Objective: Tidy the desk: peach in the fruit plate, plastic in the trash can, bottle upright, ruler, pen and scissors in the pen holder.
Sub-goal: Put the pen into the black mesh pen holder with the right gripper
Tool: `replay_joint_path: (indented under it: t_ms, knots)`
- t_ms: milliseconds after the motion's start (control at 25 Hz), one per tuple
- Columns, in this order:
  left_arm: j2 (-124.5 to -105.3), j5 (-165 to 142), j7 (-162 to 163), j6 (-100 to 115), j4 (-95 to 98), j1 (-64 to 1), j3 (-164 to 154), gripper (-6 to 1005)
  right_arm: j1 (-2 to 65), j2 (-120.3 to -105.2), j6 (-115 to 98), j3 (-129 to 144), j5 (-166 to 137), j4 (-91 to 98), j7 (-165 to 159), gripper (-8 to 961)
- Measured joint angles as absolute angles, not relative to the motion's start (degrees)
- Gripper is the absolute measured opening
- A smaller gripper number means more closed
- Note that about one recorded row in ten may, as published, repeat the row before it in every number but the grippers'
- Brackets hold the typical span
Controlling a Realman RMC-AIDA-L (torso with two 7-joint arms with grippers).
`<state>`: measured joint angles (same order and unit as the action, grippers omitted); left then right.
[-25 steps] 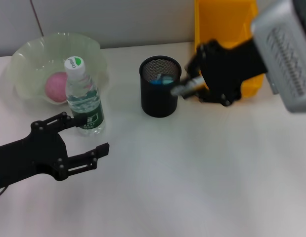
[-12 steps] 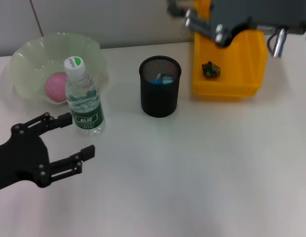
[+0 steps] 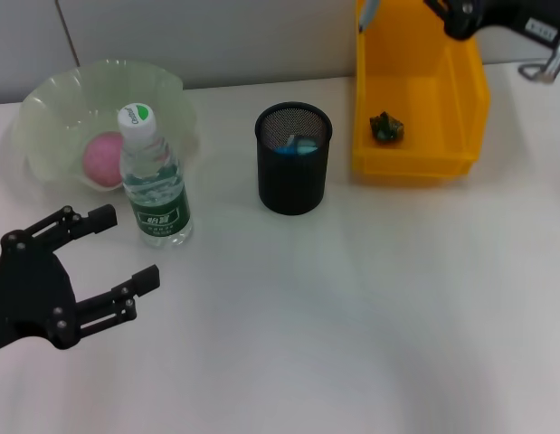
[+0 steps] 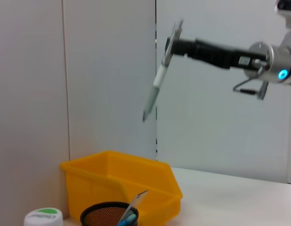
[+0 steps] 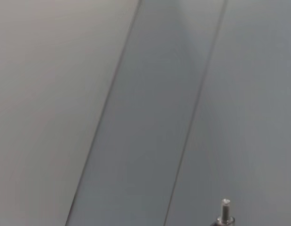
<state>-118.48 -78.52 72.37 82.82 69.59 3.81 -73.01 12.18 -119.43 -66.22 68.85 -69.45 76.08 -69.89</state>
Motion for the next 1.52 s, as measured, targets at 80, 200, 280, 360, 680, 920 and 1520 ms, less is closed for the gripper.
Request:
replay_joint_path:
  t_ms: [80,200,280,360,680,920,1520]
  knots:
    - [-118.54,-77.8,70.5,83.1,67.7,3.6,-72.9,824,12.4,-119.44,-66.2,68.9,-67.0,71.5,-68.1,177]
    - [-118.56,-77.1,69.4,83.3,66.1,3.3,-72.9,825,13.0,-119.35,-66.3,69.0,-64.8,68.2,-66.3,177]
    - [-118.57,-76.8,69.1,83.3,65.1,3.0,-72.8,825,14.1,-119.32,-67.1,69.0,-63.0,64.1,-64.3,176]
    - [-118.57,-76.8,69.1,83.4,64.5,2.7,-72.9,825,15.2,-119.33,-68.3,68.8,-61.1,60.7,-61.9,176]
    - [-118.56,-76.8,69.1,83.6,64.1,2.6,-73.4,825,21.2,-119.19,-69.2,67.8,-58.3,48.2,-57.4,176]
    - [-118.44,-76.9,68.9,84.9,63.6,2.6,-73.1,824,25.8,-119.12,-68.4,67.8,-58.3,40.2,-55.1,176]
    - [-118.3,-77.0,68.2,86.5,63.4,2.0,-72.7,825,33.4,-119.48,-62.7,69.2,-58.5,28.8,-48.5,177]
